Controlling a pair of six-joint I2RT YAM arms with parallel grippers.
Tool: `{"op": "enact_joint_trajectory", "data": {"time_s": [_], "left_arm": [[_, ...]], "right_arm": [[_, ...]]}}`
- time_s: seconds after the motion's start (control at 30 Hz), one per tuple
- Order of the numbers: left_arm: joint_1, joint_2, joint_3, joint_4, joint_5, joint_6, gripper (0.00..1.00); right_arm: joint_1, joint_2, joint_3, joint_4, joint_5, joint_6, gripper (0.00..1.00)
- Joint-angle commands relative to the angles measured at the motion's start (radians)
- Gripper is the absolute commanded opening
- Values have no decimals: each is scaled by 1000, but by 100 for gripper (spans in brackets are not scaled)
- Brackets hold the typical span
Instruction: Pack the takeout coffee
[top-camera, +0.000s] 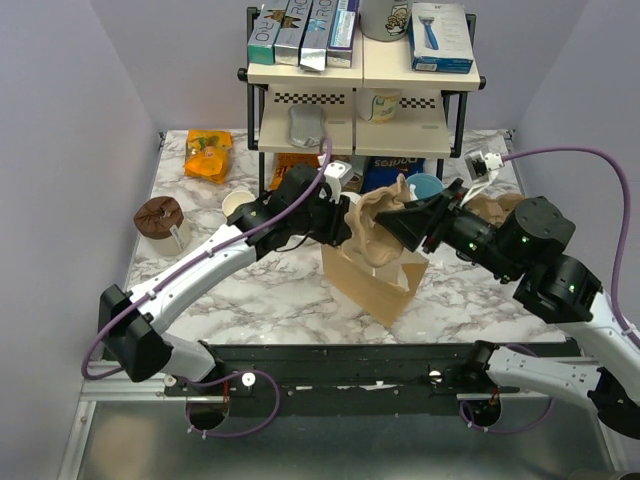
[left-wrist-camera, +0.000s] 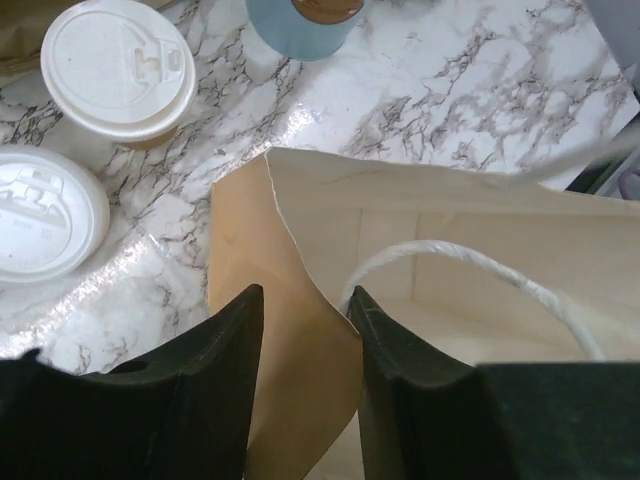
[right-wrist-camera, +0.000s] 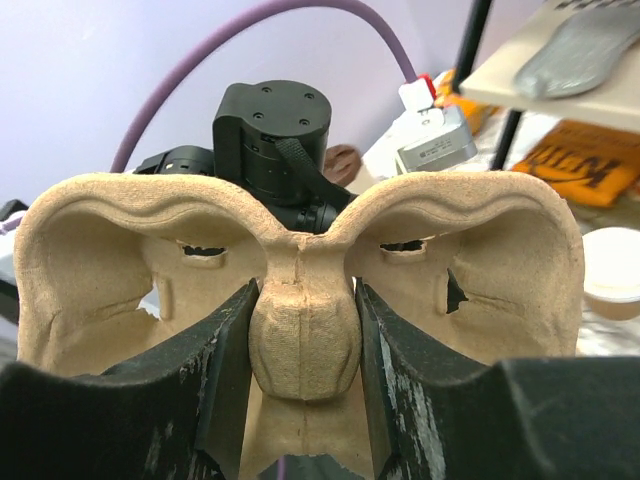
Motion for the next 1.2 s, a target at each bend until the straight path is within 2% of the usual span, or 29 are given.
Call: {"op": "enact_joint_trajectory", "data": {"time_s": [0.0, 0.13, 0.2, 0.37, 0.7, 0.97, 1.17], "left_arm": [[-4, -93, -70, 66, -120, -180, 38], [-5, -130, -109, 53, -206, -244, 36], [-6, -137, -120, 53, -191, -251, 39], [-6, -174, -170, 110, -111, -259, 39], [-5, -208, -204, 113, -126, -238, 40], [-5, -208, -212, 130, -128, -239, 45], [-5, -223, -218, 128, -142, -238, 48]], "right_arm": [[-14, 18, -1, 59, -143, 112, 50], [-19, 25, -24, 97, -236, 141, 50], [-17, 33, -27, 108, -262, 146, 50], [-48, 61, -39, 109, -271, 160, 50], [-227, 125, -110, 129, -426, 248, 50], [-284, 58, -216, 143, -487, 328, 50], [-348, -34, -285, 106, -448, 358, 50]]}}
